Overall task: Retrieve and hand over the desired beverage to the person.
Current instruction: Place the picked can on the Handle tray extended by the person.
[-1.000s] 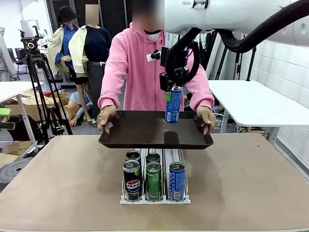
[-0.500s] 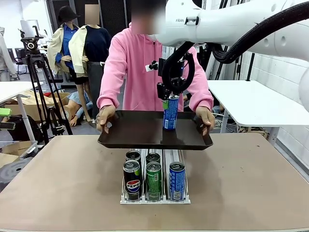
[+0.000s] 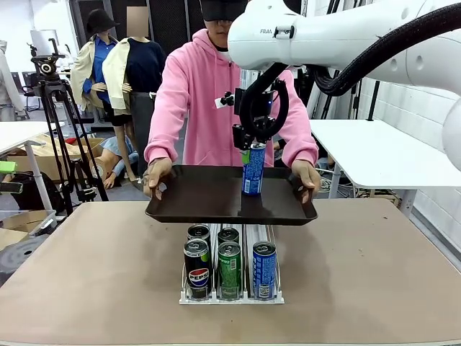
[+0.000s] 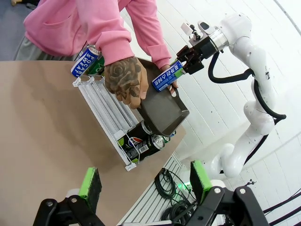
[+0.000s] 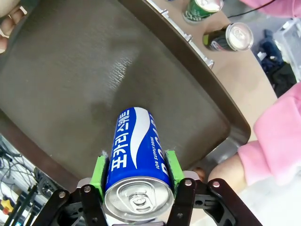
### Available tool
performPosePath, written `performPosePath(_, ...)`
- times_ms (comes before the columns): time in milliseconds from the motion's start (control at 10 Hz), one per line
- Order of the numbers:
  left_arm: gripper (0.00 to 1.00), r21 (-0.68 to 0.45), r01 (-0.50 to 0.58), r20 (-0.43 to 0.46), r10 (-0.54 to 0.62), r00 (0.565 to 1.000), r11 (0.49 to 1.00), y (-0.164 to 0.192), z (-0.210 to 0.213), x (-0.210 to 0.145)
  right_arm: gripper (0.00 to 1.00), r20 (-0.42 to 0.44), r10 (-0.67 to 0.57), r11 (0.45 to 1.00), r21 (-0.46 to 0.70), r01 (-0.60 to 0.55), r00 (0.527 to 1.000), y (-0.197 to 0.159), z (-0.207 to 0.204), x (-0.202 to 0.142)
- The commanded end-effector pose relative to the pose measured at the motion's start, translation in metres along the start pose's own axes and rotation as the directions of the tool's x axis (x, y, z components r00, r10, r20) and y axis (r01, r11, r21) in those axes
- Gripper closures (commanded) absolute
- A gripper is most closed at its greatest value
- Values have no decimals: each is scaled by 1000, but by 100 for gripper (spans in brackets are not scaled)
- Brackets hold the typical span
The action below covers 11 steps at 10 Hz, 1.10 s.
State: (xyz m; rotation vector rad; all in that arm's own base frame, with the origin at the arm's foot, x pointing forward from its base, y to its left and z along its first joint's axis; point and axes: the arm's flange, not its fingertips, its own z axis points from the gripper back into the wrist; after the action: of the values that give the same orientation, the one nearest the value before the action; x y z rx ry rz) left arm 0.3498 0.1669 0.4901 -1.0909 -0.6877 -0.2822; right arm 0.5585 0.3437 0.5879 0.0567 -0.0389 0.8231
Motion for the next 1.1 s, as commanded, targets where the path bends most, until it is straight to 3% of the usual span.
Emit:
performPosePath(0, 0, -15, 3, 12, -3, 1000, 1000, -1, 2, 0, 64, -24, -12, 1000, -27, 11, 1000, -1, 10, 10)
performPosePath(300, 0, -15, 3, 12, -3, 1000, 1000, -1, 2, 0, 11, -10, 5, 999, -54, -5, 1000, 5, 31, 4)
performPosePath(400, 0, -15, 3, 12, -3, 1000, 1000, -1, 2, 0, 0, -10, 6, 999, -54, -7, 1000, 6, 40, 2)
performPosePath(800, 0, -15, 3, 12, -3, 1000, 1000, -1, 2, 0, 0, 44, -8, 997, -79, 12, 999, 8, 78, -30)
performPosePath(1000, 0, -15, 3, 12, -3, 1000, 1000, -1, 2, 0, 0, 20, -14, 997, -77, 15, 1000, 9, 84, -47)
